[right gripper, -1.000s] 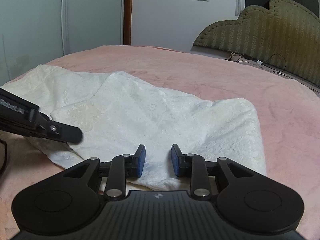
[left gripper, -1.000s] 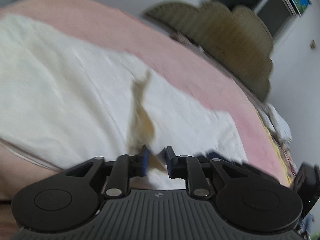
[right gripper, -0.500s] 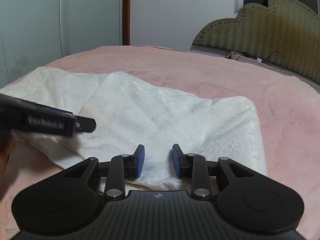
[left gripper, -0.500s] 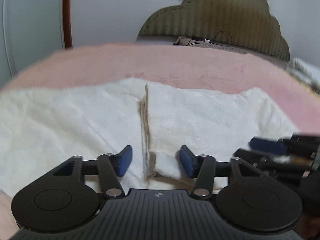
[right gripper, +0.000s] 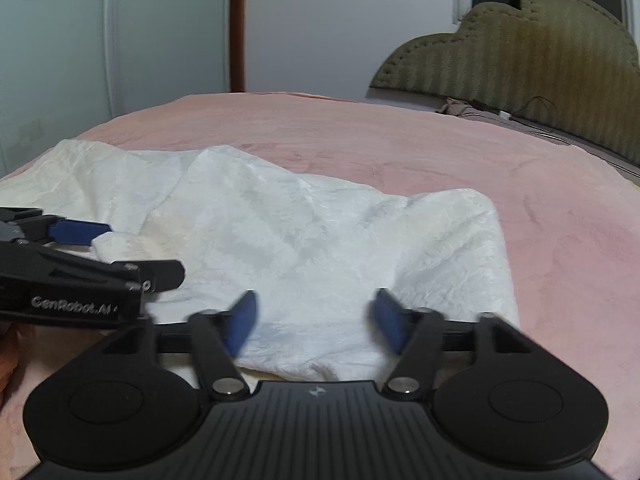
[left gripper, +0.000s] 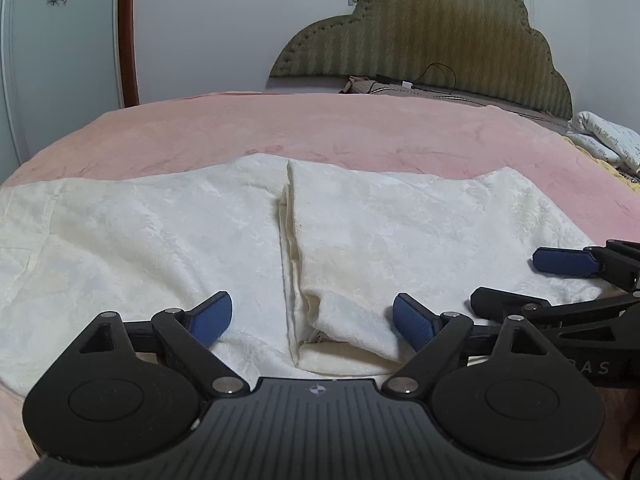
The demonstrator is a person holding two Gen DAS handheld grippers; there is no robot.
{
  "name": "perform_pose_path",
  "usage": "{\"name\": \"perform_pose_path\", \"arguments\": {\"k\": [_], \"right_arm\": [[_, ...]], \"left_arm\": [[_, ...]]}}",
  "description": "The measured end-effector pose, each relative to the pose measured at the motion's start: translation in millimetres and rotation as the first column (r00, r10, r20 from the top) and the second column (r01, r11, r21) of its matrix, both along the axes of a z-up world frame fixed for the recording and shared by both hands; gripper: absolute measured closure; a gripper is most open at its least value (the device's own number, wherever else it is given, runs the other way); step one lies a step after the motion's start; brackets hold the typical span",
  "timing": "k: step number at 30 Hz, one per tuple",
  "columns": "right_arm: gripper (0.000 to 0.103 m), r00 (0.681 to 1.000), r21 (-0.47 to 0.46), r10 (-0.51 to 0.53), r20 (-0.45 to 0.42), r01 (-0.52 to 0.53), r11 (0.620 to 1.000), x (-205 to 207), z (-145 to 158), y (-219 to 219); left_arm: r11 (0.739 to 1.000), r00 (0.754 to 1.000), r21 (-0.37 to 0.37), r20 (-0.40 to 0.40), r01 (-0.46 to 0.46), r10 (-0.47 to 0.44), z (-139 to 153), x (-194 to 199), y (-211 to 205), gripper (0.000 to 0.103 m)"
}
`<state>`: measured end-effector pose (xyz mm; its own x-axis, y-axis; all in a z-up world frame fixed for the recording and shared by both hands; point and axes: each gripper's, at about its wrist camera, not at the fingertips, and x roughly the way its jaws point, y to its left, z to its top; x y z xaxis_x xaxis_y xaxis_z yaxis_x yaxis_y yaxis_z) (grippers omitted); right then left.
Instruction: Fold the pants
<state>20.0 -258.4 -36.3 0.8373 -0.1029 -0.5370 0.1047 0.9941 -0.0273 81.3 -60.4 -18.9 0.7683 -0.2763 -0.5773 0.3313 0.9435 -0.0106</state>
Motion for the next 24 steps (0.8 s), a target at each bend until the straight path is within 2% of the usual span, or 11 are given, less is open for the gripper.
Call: {"name": "perform_pose_path", "arguments": {"k": [3, 17, 24], "right_arm": [[0.014, 1.0, 0.018, 0.002, 0.003, -0.002, 1.0, -1.0, 0.4, -2.1], [0.009, 1.0, 0.08, 0.001, -0.01, -0.001, 0.997, 3.0, -1.6, -7.9], [0.008, 1.0, 0.082, 0.002, -0.01, -0.001, 0.997, 3.3, -1.7, -7.8]], "left_arm": [[1.0, 1.0, -0.011, -0.008, 0.002, -0.002, 0.0, 1.5, 0.3, 0.011], [0.999, 1.0, -0.032, -0.023, 0.011, -0.012, -1.0, 6.5, 3.8, 0.008], [1.0, 1.0, -0.011, 0.0, 0.003, -0.003, 0.8, 2.1, 1.5, 0.011]]}}
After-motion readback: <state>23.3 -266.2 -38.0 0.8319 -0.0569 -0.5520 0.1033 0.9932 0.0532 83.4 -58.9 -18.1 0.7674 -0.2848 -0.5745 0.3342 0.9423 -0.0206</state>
